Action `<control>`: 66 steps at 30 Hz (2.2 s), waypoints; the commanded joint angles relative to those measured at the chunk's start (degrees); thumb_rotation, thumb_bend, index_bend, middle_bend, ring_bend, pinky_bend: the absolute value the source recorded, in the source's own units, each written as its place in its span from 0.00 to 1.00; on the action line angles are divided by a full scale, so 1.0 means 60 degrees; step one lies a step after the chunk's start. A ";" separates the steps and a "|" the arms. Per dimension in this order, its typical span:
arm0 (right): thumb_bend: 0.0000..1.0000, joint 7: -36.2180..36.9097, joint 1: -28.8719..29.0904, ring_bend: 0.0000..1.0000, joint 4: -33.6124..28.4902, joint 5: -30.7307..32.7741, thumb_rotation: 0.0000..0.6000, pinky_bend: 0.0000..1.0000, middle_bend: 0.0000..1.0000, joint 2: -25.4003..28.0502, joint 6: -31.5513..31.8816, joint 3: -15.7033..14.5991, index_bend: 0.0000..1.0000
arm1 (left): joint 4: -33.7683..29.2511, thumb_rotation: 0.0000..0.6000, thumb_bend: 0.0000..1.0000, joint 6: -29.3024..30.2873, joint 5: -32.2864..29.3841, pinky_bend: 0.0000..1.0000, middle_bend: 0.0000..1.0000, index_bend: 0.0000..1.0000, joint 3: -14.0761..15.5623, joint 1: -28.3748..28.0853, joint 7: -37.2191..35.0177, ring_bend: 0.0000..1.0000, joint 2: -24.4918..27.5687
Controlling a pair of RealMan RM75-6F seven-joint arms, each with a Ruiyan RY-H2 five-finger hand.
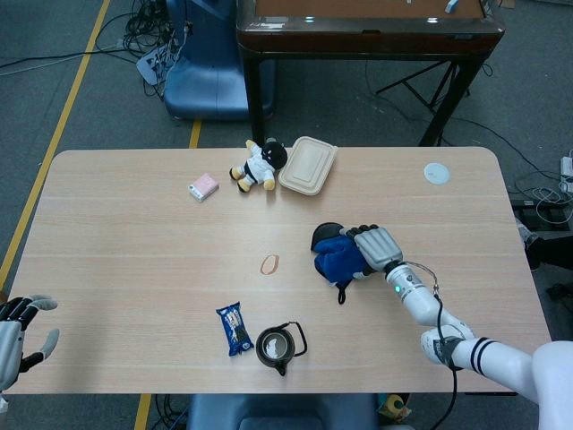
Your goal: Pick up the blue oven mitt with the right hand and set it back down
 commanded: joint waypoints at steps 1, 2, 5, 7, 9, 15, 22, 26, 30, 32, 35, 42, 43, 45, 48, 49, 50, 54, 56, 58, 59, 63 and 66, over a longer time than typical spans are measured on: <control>0.04 -0.0054 0.0194 0.19 0.0280 0.0097 1.00 0.22 0.24 -0.0238 -0.0186 -0.0041 0.18 | 0.0016 1.00 0.30 -0.0005 -0.0031 0.26 0.32 0.38 -0.0008 0.0010 -0.0010 0.26 0.0005; 0.04 -0.0116 0.0265 0.19 0.0401 0.0104 1.00 0.22 0.24 -0.0336 -0.0254 -0.0085 0.18 | 0.0023 1.00 0.30 -0.0011 -0.0050 0.26 0.32 0.38 -0.0007 0.0018 -0.0012 0.26 0.0009; 0.11 -0.0214 0.0391 0.19 0.0660 0.0110 1.00 0.22 0.25 -0.0550 -0.0317 -0.0156 0.18 | 0.0043 1.00 0.30 -0.0013 -0.0082 0.26 0.32 0.38 -0.0012 0.0035 -0.0025 0.26 0.0011; 0.21 -0.0187 0.0436 0.20 0.0850 0.0046 1.00 0.25 0.28 -0.0706 -0.0219 -0.0162 0.22 | 0.0056 1.00 0.30 -0.0002 -0.0097 0.26 0.32 0.38 -0.0014 0.0051 -0.0042 0.26 0.0015; 0.35 -0.0078 0.0441 0.23 0.1009 -0.0057 1.00 0.32 0.32 -0.0826 -0.0071 -0.0153 0.30 | 0.0068 1.00 0.30 0.0004 -0.0110 0.26 0.32 0.38 -0.0016 0.0063 -0.0053 0.26 0.0025; 0.58 0.0380 0.0483 0.39 0.1460 -0.0479 1.00 0.54 0.47 -0.1073 0.0212 -0.0200 0.53 | 0.0111 1.00 0.30 0.0019 -0.0136 0.26 0.32 0.38 -0.0020 0.0097 -0.0107 0.26 0.0035; 0.66 0.1040 0.0608 0.53 0.1133 -0.0963 1.00 0.70 0.58 -0.0952 0.0837 0.0075 0.68 | 0.0134 1.00 0.30 0.0059 -0.0150 0.26 0.32 0.38 -0.0024 0.0144 -0.0162 0.26 0.0077; 0.66 0.1085 0.0822 0.53 0.0547 -0.1208 1.00 0.70 0.58 -0.0719 0.1273 0.0379 0.68 | 0.0134 1.00 0.30 0.0081 -0.0144 0.26 0.32 0.38 -0.0021 0.0170 -0.0198 0.26 0.0106; 0.66 0.0978 0.1136 0.53 0.0070 -0.1288 1.00 0.70 0.58 -0.0650 0.1523 0.0732 0.68 | 0.0133 1.00 0.30 0.0112 -0.0126 0.26 0.32 0.38 -0.0018 0.0194 -0.0222 0.26 0.0123; 0.66 0.0863 0.1323 0.53 -0.0068 -0.1214 1.00 0.70 0.58 -0.0709 0.1540 0.0908 0.68 | 0.0127 1.00 0.30 0.0121 -0.0124 0.26 0.32 0.38 -0.0013 0.0208 -0.0230 0.26 0.0142; 0.66 0.0679 0.1641 0.53 -0.0189 -0.1120 1.00 0.70 0.58 -0.0933 0.1524 0.1116 0.68 | 0.0119 1.00 0.30 0.0145 -0.0133 0.26 0.32 0.38 -0.0020 0.0230 -0.0242 0.26 0.0172; 0.66 0.0368 0.2336 0.53 0.0162 -0.0869 1.00 0.70 0.58 -0.1715 0.1129 0.1229 0.68 | 0.0150 1.00 0.30 0.0155 -0.0199 0.26 0.32 0.38 -0.0022 0.0284 -0.0301 0.26 0.0224; 0.66 0.0352 0.2405 0.53 0.0257 -0.0854 1.00 0.70 0.58 -0.1822 0.1088 0.1218 0.68 | 0.0157 1.00 0.30 0.0154 -0.0208 0.26 0.32 0.38 -0.0023 0.0290 -0.0310 0.26 0.0228; 0.66 0.0262 0.2602 0.53 0.0524 -0.0870 1.00 0.70 0.58 -0.2120 0.0923 0.1119 0.68 | 0.0177 1.00 0.30 0.0148 -0.0232 0.26 0.32 0.38 -0.0028 0.0300 -0.0322 0.26 0.0236; 0.66 0.0167 0.2820 0.53 0.0959 -0.0858 1.00 0.70 0.58 -0.2541 0.0700 0.0977 0.68 | 0.0193 1.00 0.30 0.0146 -0.0235 0.26 0.32 0.38 -0.0027 0.0310 -0.0350 0.26 0.0243; 0.66 0.0124 0.2892 0.53 0.1135 -0.0857 1.00 0.70 0.58 -0.2697 0.0603 0.0913 0.68 | 0.0198 1.00 0.30 0.0158 -0.0228 0.26 0.32 0.38 -0.0029 0.0315 -0.0359 0.26 0.0239; 0.66 0.0070 0.2978 0.53 0.1388 -0.0851 1.00 0.70 0.58 -0.2889 0.0493 0.0844 0.68 | 0.0206 1.00 0.30 0.0173 -0.0222 0.26 0.32 0.38 -0.0030 0.0323 -0.0363 0.26 0.0233; 0.66 0.0016 0.3174 0.53 0.2141 -0.0856 1.00 0.70 0.58 -0.3466 0.0222 0.0656 0.68 | 0.0223 1.00 0.30 0.0214 -0.0201 0.26 0.32 0.39 -0.0018 0.0359 -0.0388 0.26 0.0226; 0.66 0.0072 0.3227 0.53 0.2470 -0.0911 1.00 0.70 0.58 -0.3699 0.0167 0.0574 0.68 | 0.0240 1.00 0.30 0.0264 -0.0189 0.26 0.32 0.39 -0.0014 0.0393 -0.0432 0.26 0.0231; 0.66 0.0087 0.3274 0.53 0.2766 -0.0978 1.00 0.70 0.58 -0.3877 0.0093 0.0479 0.68 | 0.0258 1.00 0.30 0.0300 -0.0184 0.26 0.32 0.39 -0.0011 0.0421 -0.0470 0.26 0.0241; 0.66 0.0107 0.3300 0.53 0.2952 -0.1019 1.00 0.70 0.58 -0.3987 0.0058 0.0431 0.68 | 0.0267 1.00 0.30 0.0316 -0.0177 0.26 0.32 0.39 -0.0007 0.0436 -0.0501 0.26 0.0247; 0.66 0.0227 0.3365 0.53 0.3448 -0.1129 1.00 0.70 0.58 -0.4252 -0.0044 0.0332 0.68 | 0.0296 1.00 0.30 0.0343 -0.0160 0.26 0.32 0.39 0.0003 0.0466 -0.0541 0.26 0.0245; 0.66 0.0268 0.3406 0.53 0.3817 -0.1180 1.00 0.70 0.58 -0.4411 -0.0156 0.0270 0.68 | 0.0303 1.00 0.30 0.0323 -0.0165 0.26 0.32 0.39 0.0010 0.0471 -0.0524 0.26 0.0235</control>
